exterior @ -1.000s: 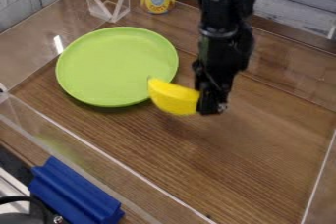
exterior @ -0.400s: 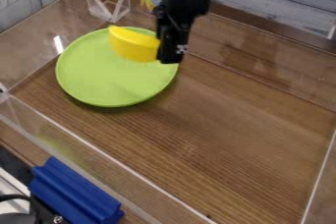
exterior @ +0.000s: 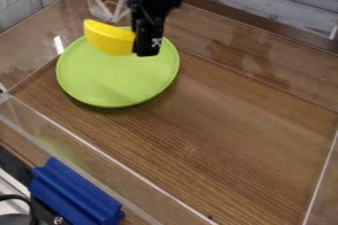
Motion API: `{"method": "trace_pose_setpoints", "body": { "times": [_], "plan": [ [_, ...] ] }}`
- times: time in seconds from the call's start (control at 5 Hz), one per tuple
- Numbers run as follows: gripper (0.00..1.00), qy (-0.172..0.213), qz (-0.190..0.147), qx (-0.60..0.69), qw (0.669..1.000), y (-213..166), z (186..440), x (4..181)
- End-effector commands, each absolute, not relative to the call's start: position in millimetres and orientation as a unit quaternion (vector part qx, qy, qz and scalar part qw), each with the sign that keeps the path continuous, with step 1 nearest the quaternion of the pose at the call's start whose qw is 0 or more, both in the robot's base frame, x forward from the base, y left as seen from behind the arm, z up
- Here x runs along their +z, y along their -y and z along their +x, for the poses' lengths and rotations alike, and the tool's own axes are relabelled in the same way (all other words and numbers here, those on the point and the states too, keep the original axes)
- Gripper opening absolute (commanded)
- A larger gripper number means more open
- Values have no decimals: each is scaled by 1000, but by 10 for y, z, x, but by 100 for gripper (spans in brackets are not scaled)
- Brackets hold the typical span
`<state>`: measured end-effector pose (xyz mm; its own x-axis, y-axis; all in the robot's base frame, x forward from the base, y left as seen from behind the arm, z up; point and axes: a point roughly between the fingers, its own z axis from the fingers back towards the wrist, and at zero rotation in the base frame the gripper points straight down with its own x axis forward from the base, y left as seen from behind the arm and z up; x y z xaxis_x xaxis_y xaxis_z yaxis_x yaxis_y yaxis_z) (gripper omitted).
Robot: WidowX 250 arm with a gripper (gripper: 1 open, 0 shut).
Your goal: Put the banana in the green plate
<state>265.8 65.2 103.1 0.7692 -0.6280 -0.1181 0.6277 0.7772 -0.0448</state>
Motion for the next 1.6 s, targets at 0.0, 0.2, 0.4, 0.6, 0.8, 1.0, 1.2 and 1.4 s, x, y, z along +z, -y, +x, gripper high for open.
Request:
{"method": "trace_pose_setpoints", "body": {
  "times": [0.0,0.2,0.4,0.6,0.8,1.0,1.2,1.4],
  "plan": [
    [0,-33,28,-331,943,-723,2691,1066],
    [0,-29,35,-330,943,-747,2690,965],
    [0,-27,39,-328,944,-768,2697,907],
    [0,-25,43,-325,945,-785,2712,873],
    [0,-22,45,-321,946,-800,2730,870],
    [0,-18,47,-318,947,-812,2750,869],
    [0,-15,49,-315,948,-824,2769,869],
    [0,-12,50,-312,949,-822,2790,874]
  ]
}}
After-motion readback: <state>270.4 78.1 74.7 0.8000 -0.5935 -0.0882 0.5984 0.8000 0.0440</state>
